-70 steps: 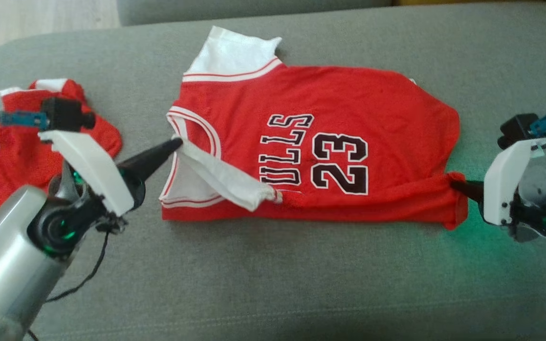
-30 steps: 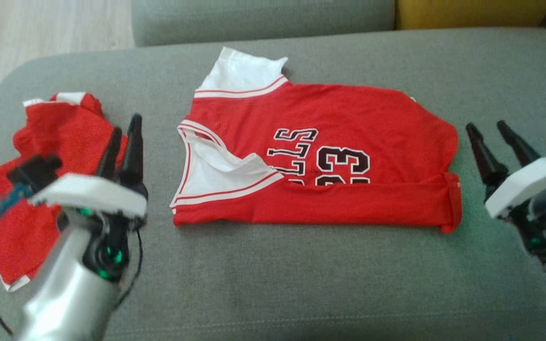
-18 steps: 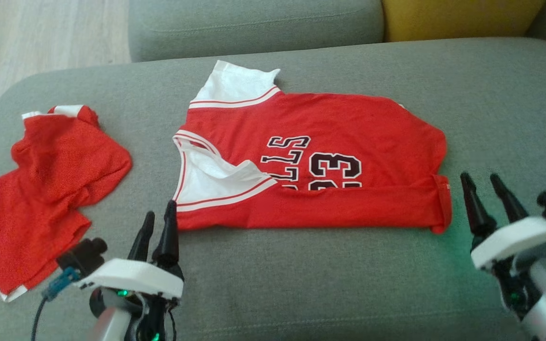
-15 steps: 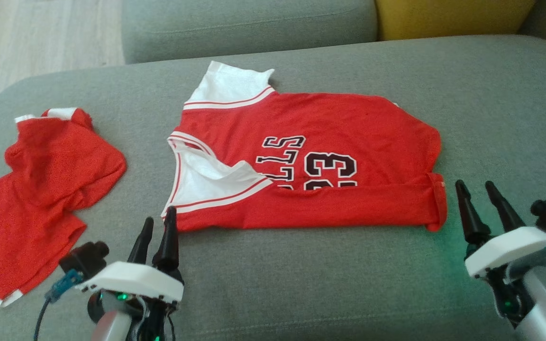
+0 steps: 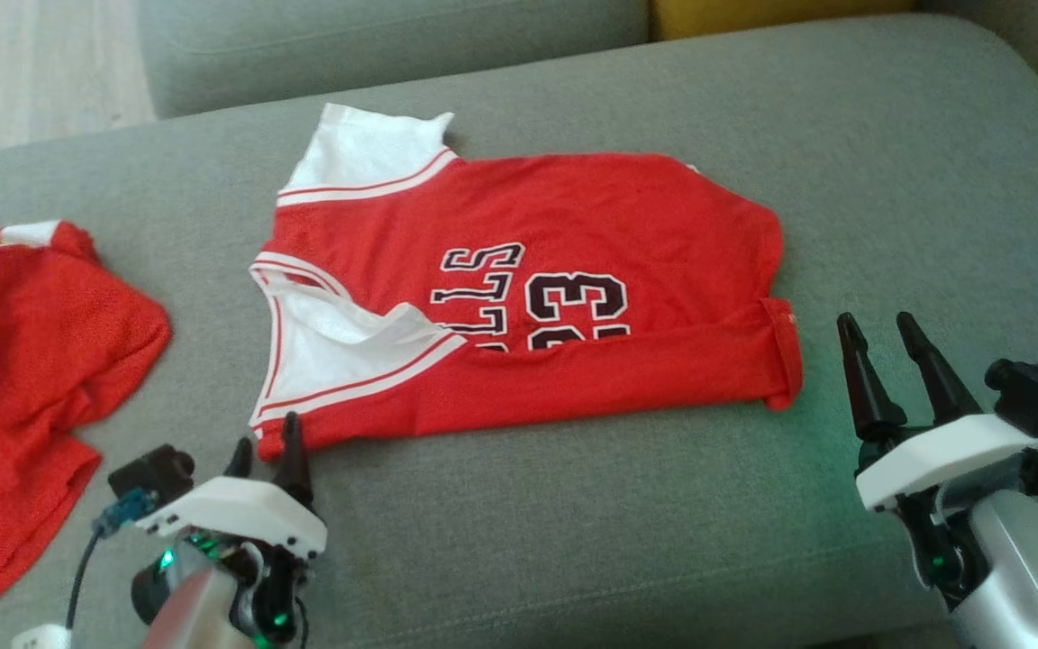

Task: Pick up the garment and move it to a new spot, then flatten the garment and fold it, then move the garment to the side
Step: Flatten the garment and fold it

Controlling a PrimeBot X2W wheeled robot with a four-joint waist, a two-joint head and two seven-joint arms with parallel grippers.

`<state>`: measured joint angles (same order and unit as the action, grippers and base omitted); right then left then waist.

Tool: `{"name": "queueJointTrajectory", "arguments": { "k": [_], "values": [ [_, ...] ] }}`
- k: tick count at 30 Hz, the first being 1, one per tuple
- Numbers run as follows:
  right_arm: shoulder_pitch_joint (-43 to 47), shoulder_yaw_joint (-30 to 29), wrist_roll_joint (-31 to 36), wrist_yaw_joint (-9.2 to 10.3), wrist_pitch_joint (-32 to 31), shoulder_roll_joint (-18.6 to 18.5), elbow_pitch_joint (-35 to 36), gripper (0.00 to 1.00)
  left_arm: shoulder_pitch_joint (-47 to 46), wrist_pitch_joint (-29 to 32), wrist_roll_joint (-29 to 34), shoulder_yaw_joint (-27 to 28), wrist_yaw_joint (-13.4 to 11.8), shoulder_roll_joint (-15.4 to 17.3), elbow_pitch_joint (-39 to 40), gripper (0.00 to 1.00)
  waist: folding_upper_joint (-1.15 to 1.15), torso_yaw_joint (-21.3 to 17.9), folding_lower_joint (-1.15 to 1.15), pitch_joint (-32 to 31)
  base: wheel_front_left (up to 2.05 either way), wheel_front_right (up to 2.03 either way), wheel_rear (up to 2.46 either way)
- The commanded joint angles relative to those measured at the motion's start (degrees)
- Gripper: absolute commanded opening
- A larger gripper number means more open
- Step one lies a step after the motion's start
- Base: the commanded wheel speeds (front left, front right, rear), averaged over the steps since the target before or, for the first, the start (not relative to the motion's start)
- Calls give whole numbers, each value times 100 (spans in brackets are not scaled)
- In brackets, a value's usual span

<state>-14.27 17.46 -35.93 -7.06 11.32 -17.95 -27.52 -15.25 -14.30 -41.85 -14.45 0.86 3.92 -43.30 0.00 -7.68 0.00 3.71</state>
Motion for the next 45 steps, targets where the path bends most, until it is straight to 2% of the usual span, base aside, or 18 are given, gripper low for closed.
{"name": "queueJointTrajectory", "arguments": {
  "k": [1, 7, 8, 9, 10, 15, 24, 28, 35, 45],
  "values": [
    [-10, -13, 95, -43, -35, 3, 255, 100, -343, -70, 86, 211, -78, 166, -24, 100, 0, -99, 0, 88, 0, 0, 0],
    [87, -234, 252, -43, -246, 169, 556, 100, -684, -18, 311, 94, -169, 257, -826, 100, 0, -279, 0, 223, 0, 0, 0],
    [105, -267, 269, -43, -273, 184, 579, 100, -721, -8, 319, 67, -134, 253, -907, 89, 0, -289, 0, 232, 0, 0, 0],
    [125, -302, 285, -43, -302, 200, 594, 100, -757, -11, 328, 42, -80, 250, -964, 18, 0, -291, 0, 239, 0, 0, 0],
    [148, -333, 289, -43, -344, 224, 596, 100, -784, -15, 345, 9, -17, 246, -1003, 0, 0, -287, 0, 241, 0, 0, 0],
    [232, -394, 232, -43, -636, 395, 508, 100, -898, -60, 443, 67, 92, 268, -869, 0, 0, -156, 0, 230, 0, 0, 0],
    [93, -487, 7, -43, -1089, 753, -118, 100, -571, -68, 1001, 753, -4, 202, 733, 0, 0, 287, 0, 204, 0, 0, 0],
    [-9, -458, -33, -43, -1162, 861, -388, 100, -431, -69, 1146, 878, 14, 124, 1041, 0, 0, 415, 0, 193, 0, 0, 0],
    [-248, -463, -411, -43, -1241, 1088, -938, 100, -282, -69, 1274, 822, 134, -8, 1105, 0, 0, 614, 0, 193, 0, 0, 0],
    [-663, -358, -918, -43, -1247, 1172, -1547, 100, -365, -70, 1274, 724, 217, -73, 996, 0, 0, 737, 0, 310, 0, 0, 0]
  ]
}}
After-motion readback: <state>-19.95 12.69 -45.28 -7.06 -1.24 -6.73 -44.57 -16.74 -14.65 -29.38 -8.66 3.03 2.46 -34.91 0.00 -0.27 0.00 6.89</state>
